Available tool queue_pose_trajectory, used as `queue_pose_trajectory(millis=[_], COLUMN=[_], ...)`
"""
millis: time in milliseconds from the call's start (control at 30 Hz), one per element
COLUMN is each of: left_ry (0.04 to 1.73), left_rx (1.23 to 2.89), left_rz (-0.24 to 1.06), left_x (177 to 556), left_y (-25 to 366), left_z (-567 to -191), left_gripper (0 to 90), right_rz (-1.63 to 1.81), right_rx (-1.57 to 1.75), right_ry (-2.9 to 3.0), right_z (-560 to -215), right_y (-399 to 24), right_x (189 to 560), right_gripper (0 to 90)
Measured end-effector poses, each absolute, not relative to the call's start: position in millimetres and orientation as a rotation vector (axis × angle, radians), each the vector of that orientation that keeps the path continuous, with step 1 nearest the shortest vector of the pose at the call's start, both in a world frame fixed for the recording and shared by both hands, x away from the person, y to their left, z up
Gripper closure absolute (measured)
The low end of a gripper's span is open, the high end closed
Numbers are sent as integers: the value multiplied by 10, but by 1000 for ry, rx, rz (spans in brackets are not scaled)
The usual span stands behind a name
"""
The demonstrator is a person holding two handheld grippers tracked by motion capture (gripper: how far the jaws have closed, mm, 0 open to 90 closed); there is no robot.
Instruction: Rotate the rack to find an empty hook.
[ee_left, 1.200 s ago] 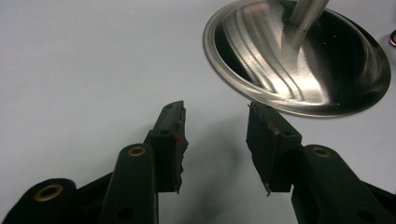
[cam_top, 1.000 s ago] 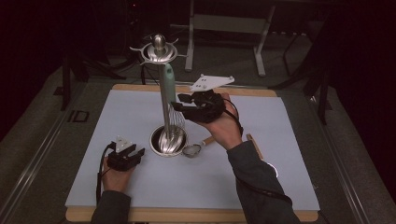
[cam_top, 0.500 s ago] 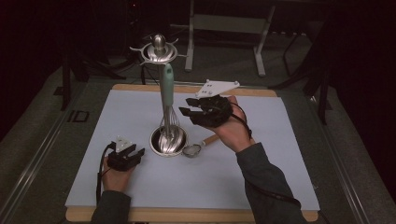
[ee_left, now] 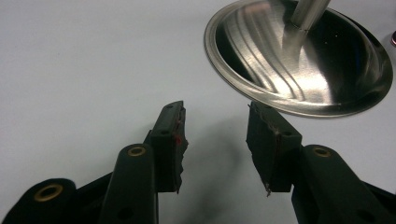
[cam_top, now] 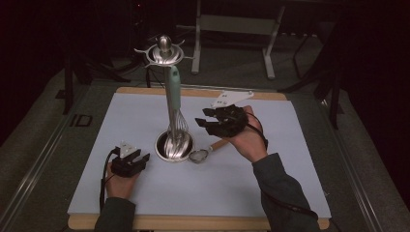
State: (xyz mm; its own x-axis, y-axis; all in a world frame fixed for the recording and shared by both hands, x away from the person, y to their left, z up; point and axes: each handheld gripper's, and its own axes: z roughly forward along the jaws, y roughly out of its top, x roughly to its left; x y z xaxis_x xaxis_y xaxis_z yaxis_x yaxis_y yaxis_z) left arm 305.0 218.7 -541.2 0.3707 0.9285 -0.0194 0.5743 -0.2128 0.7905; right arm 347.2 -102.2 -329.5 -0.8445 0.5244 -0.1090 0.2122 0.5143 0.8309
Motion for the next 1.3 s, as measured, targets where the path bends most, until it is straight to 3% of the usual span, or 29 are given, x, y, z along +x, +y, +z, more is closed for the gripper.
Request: queue_pose_trajectory(millis=[767, 1100, 1300], left_ry=[1320, 1268, 1221], left_rx=[1823, 1753, 1737], left_rz=[597, 623, 624], left_x=[3022, 2898, 2834], left_y=[2251, 2257, 2263], left_z=[-5391, -5201, -5070], left_gripper=[576, 577, 665], right_rz=[1127, 1114, 1080], right_rx=[775, 814, 848], right_ry=[2414, 2461, 2441], right_z=[-3724, -4027, -4173], right_y=[-1321, -1452, -1588], right_x=[3438, 3361, 3293], right_gripper=[567, 562, 574])
